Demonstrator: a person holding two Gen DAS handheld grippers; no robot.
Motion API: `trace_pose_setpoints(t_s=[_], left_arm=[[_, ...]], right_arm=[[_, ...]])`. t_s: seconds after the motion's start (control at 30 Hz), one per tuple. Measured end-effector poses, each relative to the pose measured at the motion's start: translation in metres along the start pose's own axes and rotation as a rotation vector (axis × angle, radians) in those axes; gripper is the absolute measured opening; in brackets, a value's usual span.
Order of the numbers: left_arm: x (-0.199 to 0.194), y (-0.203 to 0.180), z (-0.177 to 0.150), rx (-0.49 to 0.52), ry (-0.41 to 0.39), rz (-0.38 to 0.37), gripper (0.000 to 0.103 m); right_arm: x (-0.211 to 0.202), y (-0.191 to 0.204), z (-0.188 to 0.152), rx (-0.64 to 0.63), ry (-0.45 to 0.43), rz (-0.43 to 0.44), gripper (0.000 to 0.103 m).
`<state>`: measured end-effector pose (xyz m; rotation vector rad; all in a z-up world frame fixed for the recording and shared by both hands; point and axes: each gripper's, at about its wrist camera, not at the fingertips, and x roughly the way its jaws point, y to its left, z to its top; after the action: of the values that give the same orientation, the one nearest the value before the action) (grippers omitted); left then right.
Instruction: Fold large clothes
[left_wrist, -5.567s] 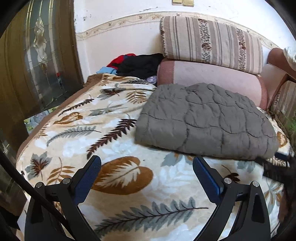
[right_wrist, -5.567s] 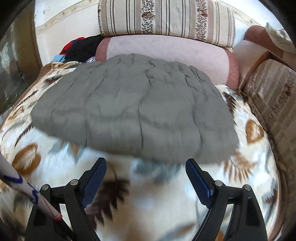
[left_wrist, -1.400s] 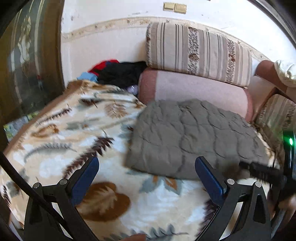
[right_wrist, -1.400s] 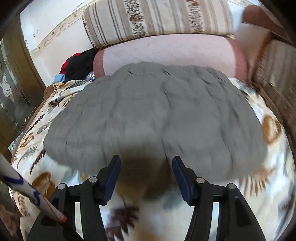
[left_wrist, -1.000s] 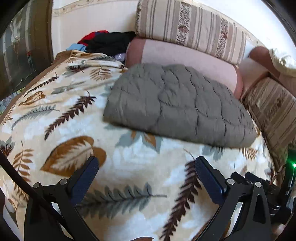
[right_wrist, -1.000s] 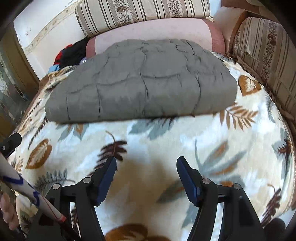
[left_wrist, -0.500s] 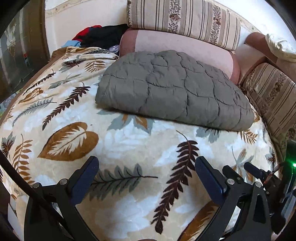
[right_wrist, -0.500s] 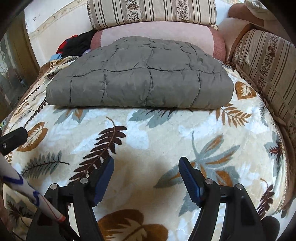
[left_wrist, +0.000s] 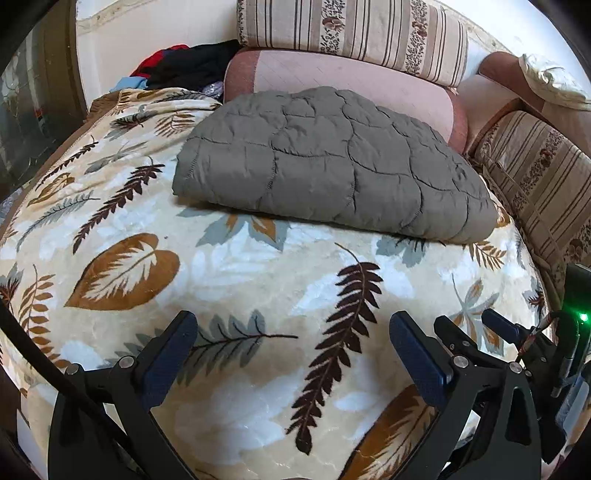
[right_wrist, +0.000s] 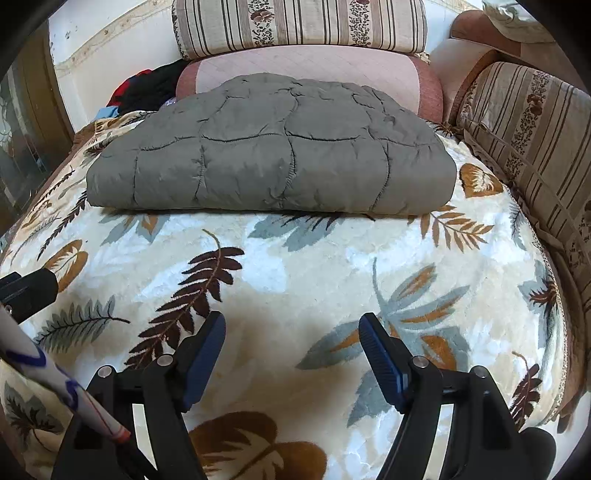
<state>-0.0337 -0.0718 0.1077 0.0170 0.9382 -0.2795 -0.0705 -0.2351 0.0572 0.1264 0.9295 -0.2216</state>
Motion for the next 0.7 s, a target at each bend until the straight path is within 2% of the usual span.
trace_pose_setpoints(t_s=[0.4,0.7], left_arm=[[0.008,-0.012,-0.01,0.031,0.042,-0.016,0.103],[0.017,-0.009,-0.013,0.035,0.058,0.03,0.103]], right_arm=[[-0.002,-0.006,-0.006,-0.013,-0.013,-0.054,0.082],[0.002,-0.003,-0.009,-0.027,-0.004,-0.065,0.083]])
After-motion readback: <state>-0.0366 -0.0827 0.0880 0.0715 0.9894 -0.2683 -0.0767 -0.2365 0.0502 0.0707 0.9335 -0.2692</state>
